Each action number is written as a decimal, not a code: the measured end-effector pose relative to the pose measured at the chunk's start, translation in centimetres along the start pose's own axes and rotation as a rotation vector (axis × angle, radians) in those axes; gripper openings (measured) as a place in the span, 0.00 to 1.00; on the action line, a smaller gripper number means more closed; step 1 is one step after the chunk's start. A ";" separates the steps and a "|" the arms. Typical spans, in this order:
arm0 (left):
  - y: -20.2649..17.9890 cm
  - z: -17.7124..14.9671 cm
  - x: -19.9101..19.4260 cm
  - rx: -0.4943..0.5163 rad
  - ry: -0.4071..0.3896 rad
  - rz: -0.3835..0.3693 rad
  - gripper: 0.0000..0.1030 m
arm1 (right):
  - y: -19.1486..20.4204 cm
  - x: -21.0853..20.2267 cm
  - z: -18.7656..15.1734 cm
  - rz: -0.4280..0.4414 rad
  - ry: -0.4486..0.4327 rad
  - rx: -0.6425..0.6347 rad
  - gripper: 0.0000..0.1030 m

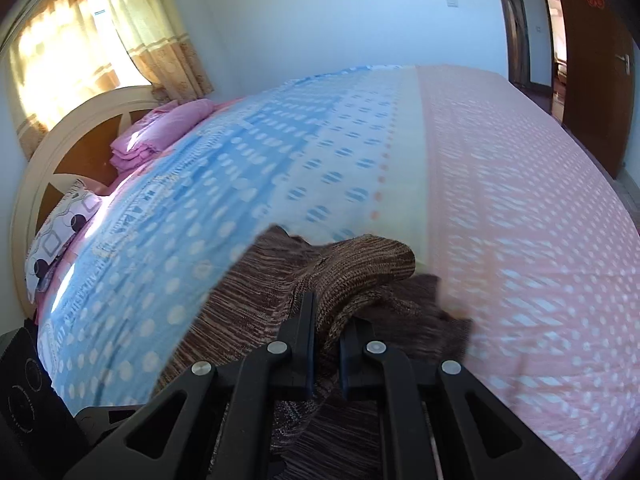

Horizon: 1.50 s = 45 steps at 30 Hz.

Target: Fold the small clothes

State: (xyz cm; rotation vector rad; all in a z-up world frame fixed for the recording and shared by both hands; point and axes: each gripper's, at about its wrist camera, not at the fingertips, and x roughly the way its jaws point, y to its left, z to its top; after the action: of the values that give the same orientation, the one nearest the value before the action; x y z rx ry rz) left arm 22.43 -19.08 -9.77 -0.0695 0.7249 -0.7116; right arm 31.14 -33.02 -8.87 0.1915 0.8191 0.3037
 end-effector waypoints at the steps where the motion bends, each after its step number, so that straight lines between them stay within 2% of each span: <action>1: -0.4 -0.2 0.6 0.004 0.012 -0.001 0.18 | -0.9 0.3 -0.4 -0.011 0.013 -0.002 0.08; 5: -1.0 -1.3 3.0 0.016 0.061 0.016 0.18 | -3.3 1.7 -2.2 -0.046 0.049 0.002 0.08; 9: -1.8 -2.0 3.3 0.062 0.064 0.026 0.19 | -4.8 3.8 -3.6 -0.037 0.071 0.054 0.08; 11: -1.8 -2.1 2.7 0.071 0.068 0.008 0.24 | -5.2 3.5 -4.1 -0.022 0.039 0.088 0.08; 13: -1.5 -2.5 1.0 0.076 0.086 -0.021 0.33 | -6.1 2.8 -4.5 -0.007 0.030 0.154 0.11; 15: -0.7 -2.9 -0.8 0.067 0.097 -0.046 0.47 | -6.7 1.5 -5.1 -0.019 0.028 0.220 0.12; 16: 0.4 -3.0 -1.5 0.062 0.092 -0.056 0.49 | -6.7 -0.2 -5.7 -0.070 0.001 0.248 0.12; 18: 2.1 -3.5 -3.4 0.049 0.073 -0.054 0.57 | -6.2 -3.0 -6.8 -0.101 -0.060 0.258 0.14; 20: 4.0 -4.1 -5.6 0.041 0.045 -0.023 0.62 | -5.1 -6.1 -8.5 -0.092 -0.098 0.262 0.15; 23: 5.9 -4.6 -7.4 -0.003 -0.004 0.029 0.63 | -2.9 -9.0 -11.2 -0.080 -0.104 0.257 0.15; 24: 6.5 -4.4 -7.7 -0.026 -0.014 0.033 0.64 | -2.3 -9.4 -11.7 -0.082 -0.103 0.256 0.17; 26: 7.3 -4.5 -7.7 -0.060 -0.013 0.074 0.64 | -0.9 -10.4 -13.1 -0.085 -0.107 0.272 0.32; 27: 7.4 -4.5 -7.6 -0.066 -0.004 0.107 0.64 | -0.1 -10.7 -13.7 -0.086 -0.115 0.277 0.49; 28: 7.6 -4.6 -7.6 -0.071 0.003 0.133 0.64 | 0.7 -10.9 -14.0 -0.088 -0.128 0.275 0.58; 31: 8.2 -5.1 -7.0 -0.087 0.032 0.182 0.64 | 3.0 -11.1 -14.6 -0.086 -0.152 0.248 0.58; 33: 8.7 -5.7 -6.7 -0.088 0.057 0.219 0.64 | 4.7 -10.4 -15.1 -0.076 -0.124 0.213 0.58; 34: 8.8 -6.0 -6.5 -0.087 0.067 0.230 0.64 | 5.5 -9.6 -15.2 -0.093 -0.091 0.188 0.58; 36: 9.4 -6.7 -6.5 -0.095 0.092 0.242 0.66 | 6.9 -7.8 -15.5 -0.186 -0.034 0.125 0.58; 37: 9.7 -7.0 -6.3 -0.111 0.100 0.241 0.67 | 7.2 -7.1 -15.7 -0.243 -0.028 0.102 0.54; 38: 9.9 -7.3 -6.6 -0.128 0.101 0.230 0.67 | 7.0 -6.9 -15.9 -0.253 -0.034 0.115 0.41; 39: 10.3 -7.5 -6.8 -0.140 0.088 0.213 0.68 | 6.3 -6.8 -16.1 -0.213 -0.033 0.159 0.04; 42: 10.5 -7.6 -7.0 -0.123 0.078 0.205 0.66 | 1.4 -7.7 -17.9 0.067 -0.095 0.500 0.05; 45: 10.9 -7.8 -6.9 -0.136 0.070 0.188 0.65 | -2.5 -7.6 -20.9 0.289 -0.129 0.775 0.05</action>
State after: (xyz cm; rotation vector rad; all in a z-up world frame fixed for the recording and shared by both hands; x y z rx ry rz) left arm 20.13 -5.06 -14.82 -0.0997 0.8346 -0.4862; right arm 11.22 -36.89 -18.32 1.0509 0.7474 0.2275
